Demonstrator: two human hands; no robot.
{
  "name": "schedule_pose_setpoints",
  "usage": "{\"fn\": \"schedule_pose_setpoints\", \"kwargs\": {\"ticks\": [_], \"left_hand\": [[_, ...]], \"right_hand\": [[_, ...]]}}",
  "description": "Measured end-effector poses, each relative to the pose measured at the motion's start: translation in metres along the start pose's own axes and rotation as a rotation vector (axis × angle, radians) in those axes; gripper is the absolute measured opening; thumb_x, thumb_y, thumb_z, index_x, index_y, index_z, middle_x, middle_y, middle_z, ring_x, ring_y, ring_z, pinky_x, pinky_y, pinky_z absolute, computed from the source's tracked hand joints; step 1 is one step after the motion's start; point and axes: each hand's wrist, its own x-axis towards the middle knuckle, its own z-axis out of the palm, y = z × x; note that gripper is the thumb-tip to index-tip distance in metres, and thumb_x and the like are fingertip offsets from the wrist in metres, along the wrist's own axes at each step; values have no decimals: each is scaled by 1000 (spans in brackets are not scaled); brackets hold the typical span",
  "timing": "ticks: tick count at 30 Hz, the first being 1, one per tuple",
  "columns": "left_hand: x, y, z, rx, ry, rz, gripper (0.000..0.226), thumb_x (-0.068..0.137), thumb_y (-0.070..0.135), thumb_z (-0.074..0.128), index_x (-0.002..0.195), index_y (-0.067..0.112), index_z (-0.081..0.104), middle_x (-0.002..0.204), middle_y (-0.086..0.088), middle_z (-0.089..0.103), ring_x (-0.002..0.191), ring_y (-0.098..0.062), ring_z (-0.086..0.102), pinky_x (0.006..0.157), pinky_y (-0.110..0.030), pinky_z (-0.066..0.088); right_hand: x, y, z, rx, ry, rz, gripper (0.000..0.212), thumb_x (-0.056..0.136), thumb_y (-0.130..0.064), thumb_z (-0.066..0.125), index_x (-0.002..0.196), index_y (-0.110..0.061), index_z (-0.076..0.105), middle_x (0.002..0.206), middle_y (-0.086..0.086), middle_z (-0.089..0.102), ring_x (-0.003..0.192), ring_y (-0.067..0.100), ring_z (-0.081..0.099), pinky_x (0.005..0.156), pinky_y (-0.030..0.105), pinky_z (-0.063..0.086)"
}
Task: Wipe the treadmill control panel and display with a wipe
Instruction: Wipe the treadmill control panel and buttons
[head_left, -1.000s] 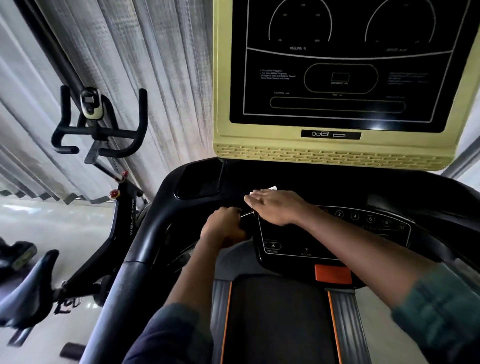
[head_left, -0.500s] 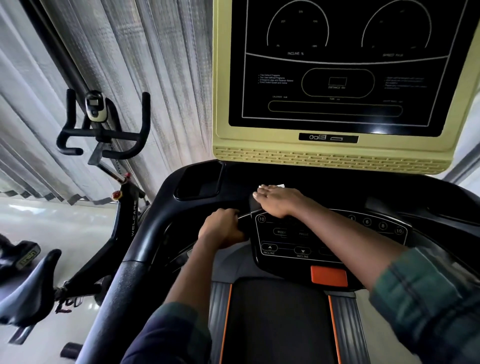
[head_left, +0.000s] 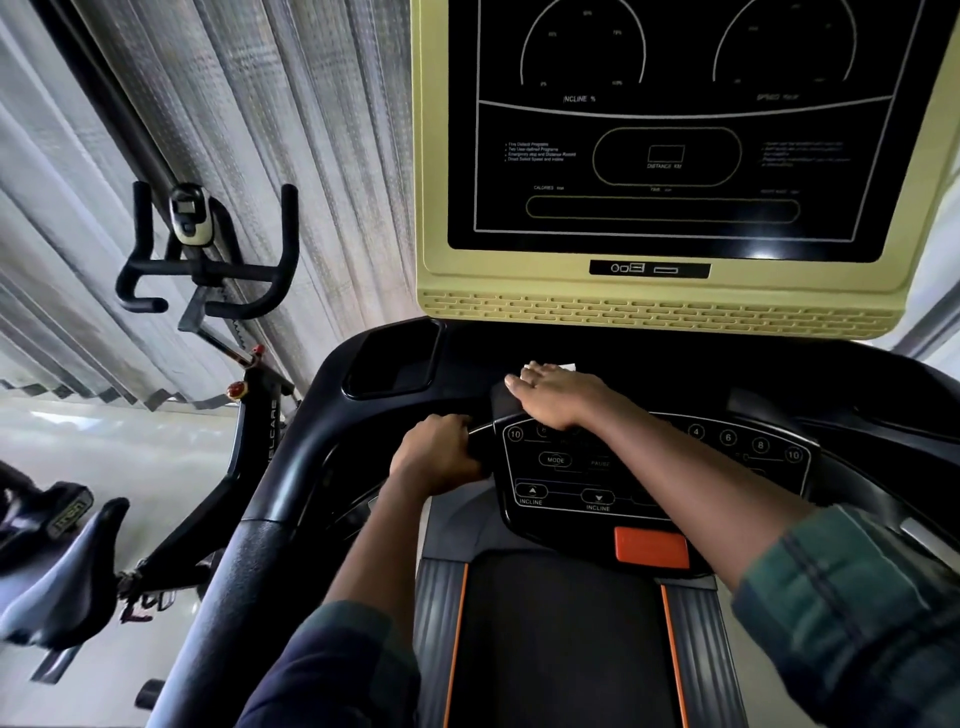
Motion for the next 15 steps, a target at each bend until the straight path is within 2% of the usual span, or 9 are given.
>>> {"fn": "schedule_pose_setpoints", "kwargs": {"ticks": [3, 5, 11, 15], "left_hand": [[1, -1, 2, -7, 2, 2, 44, 46, 62, 58, 76, 30, 58, 67, 10, 57, 63, -14, 56, 52, -27, 39], [3, -2, 4, 6, 0, 5, 38, 51, 58, 63, 74, 30, 57, 68, 10, 57, 63, -14, 56, 51, -26, 37], [2, -2, 3, 41, 7, 9, 35, 57, 53, 69, 77, 28, 55, 74, 6, 60, 73, -24, 63, 58, -31, 45], [3, -4, 5, 54, 17, 19, 37, 58, 55, 70, 77, 29, 54, 78, 3, 64, 73, -25, 63, 58, -30, 43]], "right_hand": [[-18, 4, 15, -21, 79, -30, 74, 101, -63, 7, 160, -20, 15, 169, -3, 9, 156, 13, 9, 124, 37, 9], [-25, 7, 22, -19, 110, -55, 74, 101, -64, 7, 160, -21, 18, 168, -4, 12, 155, 12, 11, 123, 35, 11], [0, 19, -2, 15, 41, 87, 75, 102, -62, 8, 161, -15, 10, 170, 2, 3, 157, 17, 5, 127, 44, 11], [-7, 24, 8, 17, 61, 33, 77, 99, -66, 7, 161, -20, 14, 169, -3, 6, 156, 13, 7, 125, 43, 12]]}}
